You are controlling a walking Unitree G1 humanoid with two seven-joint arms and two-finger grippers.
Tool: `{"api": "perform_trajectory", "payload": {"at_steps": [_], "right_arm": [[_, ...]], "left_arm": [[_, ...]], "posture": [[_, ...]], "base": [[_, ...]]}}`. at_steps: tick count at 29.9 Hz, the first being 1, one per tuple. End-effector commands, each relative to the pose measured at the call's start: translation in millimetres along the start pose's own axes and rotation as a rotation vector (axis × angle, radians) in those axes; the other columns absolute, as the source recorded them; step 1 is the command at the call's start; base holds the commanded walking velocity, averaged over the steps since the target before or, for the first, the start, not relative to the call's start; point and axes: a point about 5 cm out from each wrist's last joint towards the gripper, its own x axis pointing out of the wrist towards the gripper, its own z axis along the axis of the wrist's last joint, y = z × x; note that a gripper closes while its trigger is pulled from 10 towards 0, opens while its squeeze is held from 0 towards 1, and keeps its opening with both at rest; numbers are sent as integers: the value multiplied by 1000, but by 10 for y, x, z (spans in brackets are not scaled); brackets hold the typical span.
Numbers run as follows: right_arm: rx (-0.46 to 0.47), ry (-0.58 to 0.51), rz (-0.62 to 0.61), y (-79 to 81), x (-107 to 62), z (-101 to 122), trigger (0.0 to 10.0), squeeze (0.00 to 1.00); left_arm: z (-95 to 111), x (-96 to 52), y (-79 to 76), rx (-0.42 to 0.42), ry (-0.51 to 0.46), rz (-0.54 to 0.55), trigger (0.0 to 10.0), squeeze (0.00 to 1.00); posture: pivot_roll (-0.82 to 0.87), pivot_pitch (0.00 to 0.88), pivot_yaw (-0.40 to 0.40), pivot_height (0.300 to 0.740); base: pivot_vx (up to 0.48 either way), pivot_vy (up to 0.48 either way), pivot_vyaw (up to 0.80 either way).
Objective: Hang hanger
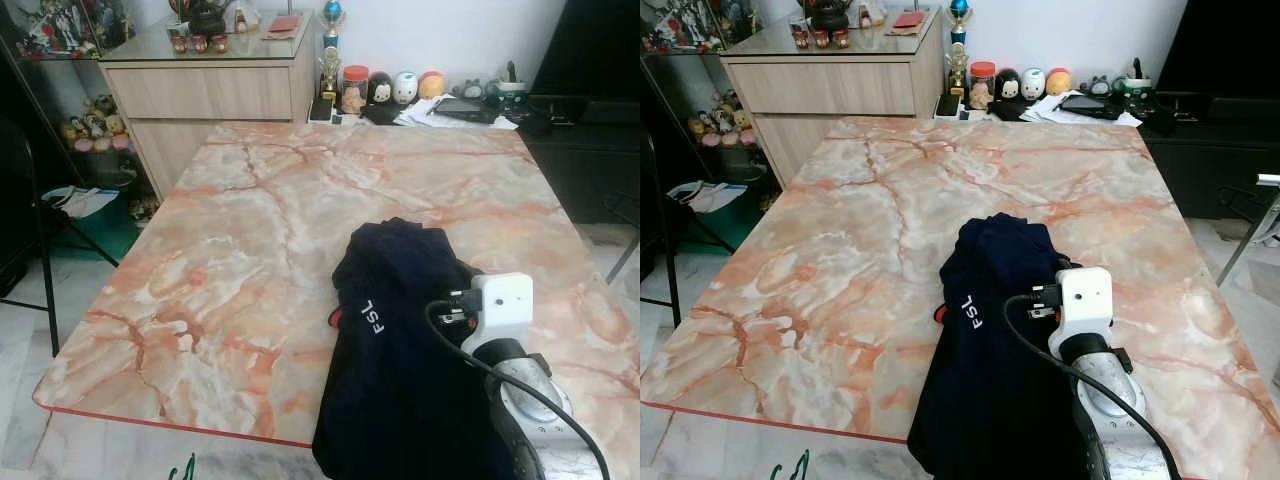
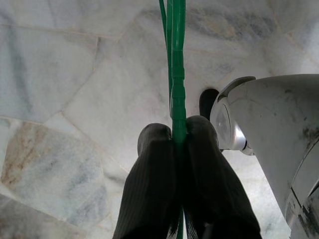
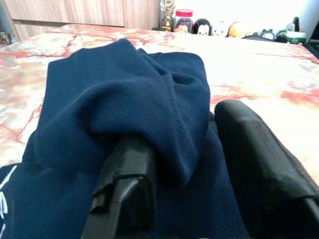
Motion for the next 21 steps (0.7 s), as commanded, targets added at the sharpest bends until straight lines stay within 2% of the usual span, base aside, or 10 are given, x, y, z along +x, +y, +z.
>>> {"api": "perform_trajectory", "payload": {"at_steps": [1, 3, 4, 6, 13, 18, 21], "right_arm": [[3, -18, 15, 44, -17, 48, 10000, 1000], [0, -18, 14, 50, -16, 48, 10000, 1000], [-2, -21, 14, 51, -15, 53, 10000, 788], [-8, -25, 14, 53, -12, 62, 10000, 0], [-20, -41, 15, 51, 4, 89, 10000, 0], [-27, -54, 5, 31, 28, 120, 10000, 0], [-29, -64, -6, 8, 54, 139, 10000, 0]], "left_arm": [[-67, -23, -7, 0, 10, -4, 10000, 0], [-92, -35, 13, 0, 14, -3, 10000, 0], [-108, -42, 31, 0, 18, -1, 10000, 0], [-140, -58, 67, 0, 26, 2, 10000, 0], [-202, -82, 100, -1, 47, 5, 10000, 0], [-187, -69, 43, -2, 45, 0, 10000, 0], [-139, -44, -43, -4, 30, -8, 10000, 0]], "posture": [[-117, 0, 33, 740], [-116, 0, 33, 740], [-116, 0, 33, 740], [-117, 0, 33, 740], [-116, 0, 32, 740], [-115, 0, 30, 740], [-114, 0, 28, 740]], "base": [[-368, 0, 0], [-382, 0, 0], [-386, 0, 0], [-384, 0, 0], [-386, 0, 0], [-386, 0, 0], [-387, 0, 0]]}}
